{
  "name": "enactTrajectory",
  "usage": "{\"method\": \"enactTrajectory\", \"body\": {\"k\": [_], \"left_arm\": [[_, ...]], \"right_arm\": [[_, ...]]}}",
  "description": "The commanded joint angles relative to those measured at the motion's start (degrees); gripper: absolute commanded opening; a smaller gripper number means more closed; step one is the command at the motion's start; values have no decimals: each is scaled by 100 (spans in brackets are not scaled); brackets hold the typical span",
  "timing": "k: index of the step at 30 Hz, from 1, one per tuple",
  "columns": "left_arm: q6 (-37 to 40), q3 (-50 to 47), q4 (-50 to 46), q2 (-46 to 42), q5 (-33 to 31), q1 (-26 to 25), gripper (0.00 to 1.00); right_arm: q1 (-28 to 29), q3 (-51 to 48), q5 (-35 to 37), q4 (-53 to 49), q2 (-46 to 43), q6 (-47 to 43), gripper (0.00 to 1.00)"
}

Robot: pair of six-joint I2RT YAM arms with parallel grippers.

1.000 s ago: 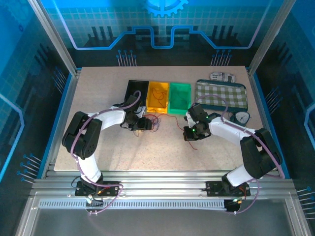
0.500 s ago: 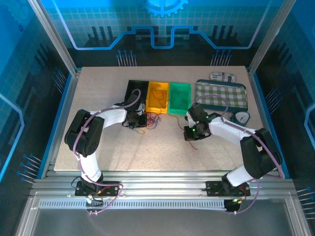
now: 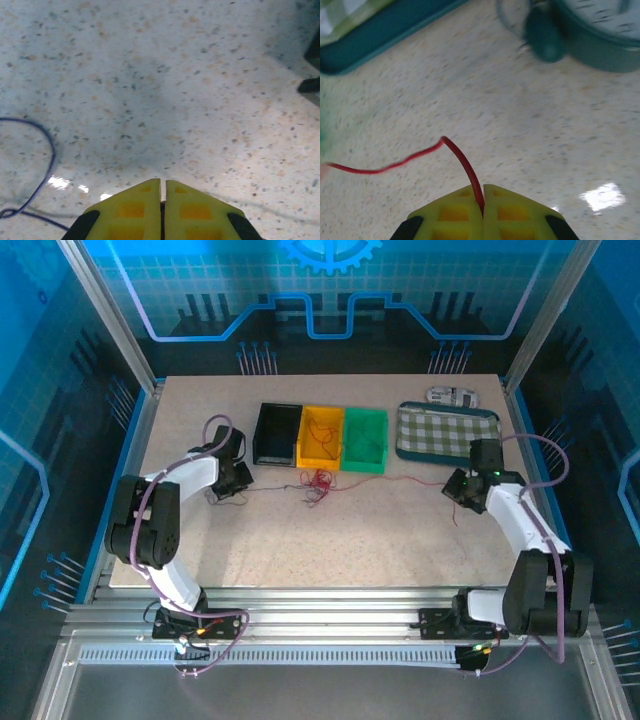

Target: Untangle the cables

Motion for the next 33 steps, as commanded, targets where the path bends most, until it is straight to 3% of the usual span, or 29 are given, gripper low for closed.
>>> {"method": "enactTrajectory", "body": {"k": [1, 6, 10, 13, 16, 21, 25, 29, 33], "left_arm": [[-158, 179, -321, 140, -158, 26, 0], [-379, 138, -243, 265, -109, 54, 0], [-980, -93, -229, 259, -54, 481, 0], [-644, -12, -118, 97, -132, 425, 0], [72, 133, 377, -29, 699, 178, 1], [946, 488, 921, -31, 2417, -557, 42], [1209, 820, 893, 224, 2923, -1116, 71], [1313, 1170, 939, 548, 3138, -1559, 80], [1697, 1936, 57, 1133, 2391, -1972, 81]], "right_arm": [[-193, 39, 241, -149, -203, 128, 0], [-303, 251, 735, -362, -333, -99, 0], [-771, 225, 639, -360, -477, 44, 0], [-767, 270, 511, -365, -400, -98, 0], [-431, 286, 309, -273, -222, -359, 0], [510, 288, 150, 100, -32, -508, 0], [1155, 287, 143, 249, 217, -533, 0], [1502, 516, 70, 327, 428, -545, 0], [1617, 567, -67, 421, 523, -549, 0]]}}
